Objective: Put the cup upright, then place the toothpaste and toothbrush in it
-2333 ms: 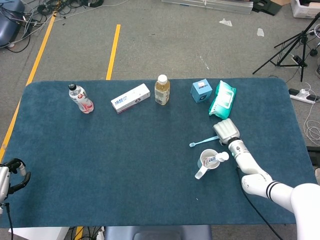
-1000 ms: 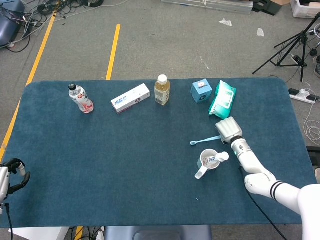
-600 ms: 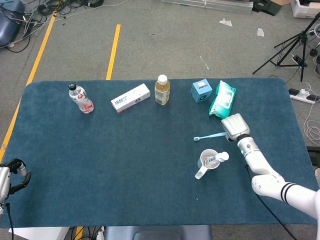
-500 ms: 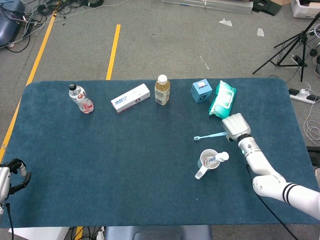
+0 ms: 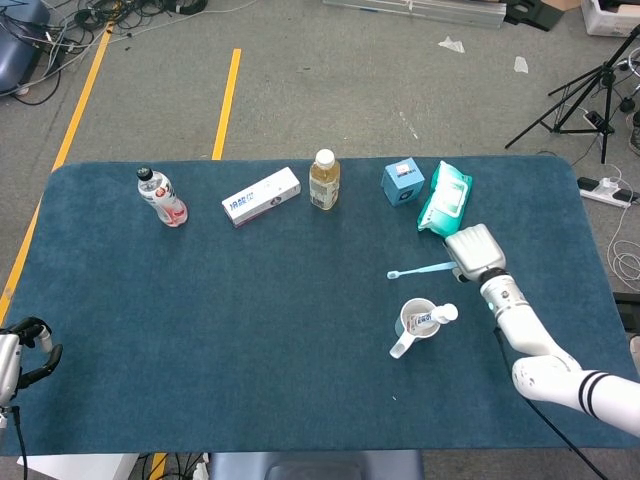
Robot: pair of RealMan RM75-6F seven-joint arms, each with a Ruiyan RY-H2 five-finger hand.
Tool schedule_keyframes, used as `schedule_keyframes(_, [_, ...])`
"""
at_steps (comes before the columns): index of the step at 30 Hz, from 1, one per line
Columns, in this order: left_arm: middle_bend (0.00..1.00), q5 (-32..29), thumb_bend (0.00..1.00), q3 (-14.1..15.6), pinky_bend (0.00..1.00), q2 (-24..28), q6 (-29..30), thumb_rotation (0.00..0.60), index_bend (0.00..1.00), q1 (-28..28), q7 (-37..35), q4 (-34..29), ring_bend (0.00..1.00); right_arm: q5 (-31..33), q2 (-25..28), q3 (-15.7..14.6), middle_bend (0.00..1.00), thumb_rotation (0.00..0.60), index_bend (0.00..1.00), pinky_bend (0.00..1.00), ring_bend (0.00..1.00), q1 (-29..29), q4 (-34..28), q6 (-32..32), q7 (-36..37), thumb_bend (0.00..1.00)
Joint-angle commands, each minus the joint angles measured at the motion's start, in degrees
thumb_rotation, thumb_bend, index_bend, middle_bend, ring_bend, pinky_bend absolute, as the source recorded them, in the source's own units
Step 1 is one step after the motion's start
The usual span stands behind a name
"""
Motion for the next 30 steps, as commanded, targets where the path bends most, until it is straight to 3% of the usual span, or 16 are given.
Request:
schedule_keyframes(1, [0.46,0.08,0.36,0.06,0.52,-0.06,0.03,0.600,0.57,0.00,0.19,0.00,0.54,0.55,3.46,0.29,1.00,0.600,0.59,1.00,1.00,-0.26,-4.35,2.20,-1.40,0.22])
schedule_keyframes(18, [0.46,0.52,0.36,0.32,0.52,-0.75,0.14,0.600,0.57,-0.16,1.92,0.17,0.54,6.19,25.26,0.15,1.00,0.600,0.59,1.00,1.00,-1.30,-31.47,10.39,-9.47,0.22])
schedule_keyframes(30, [0.46,1.35,0.36,0.67,0.52,-1.02,1.03,0.600,0.57,0.09,2.91,-0.26,0.54,9.53,40.54,-1.39,1.00,0.600,0.59,1.00,1.00,-0.21,-47.96,9.45,-15.22,0.22])
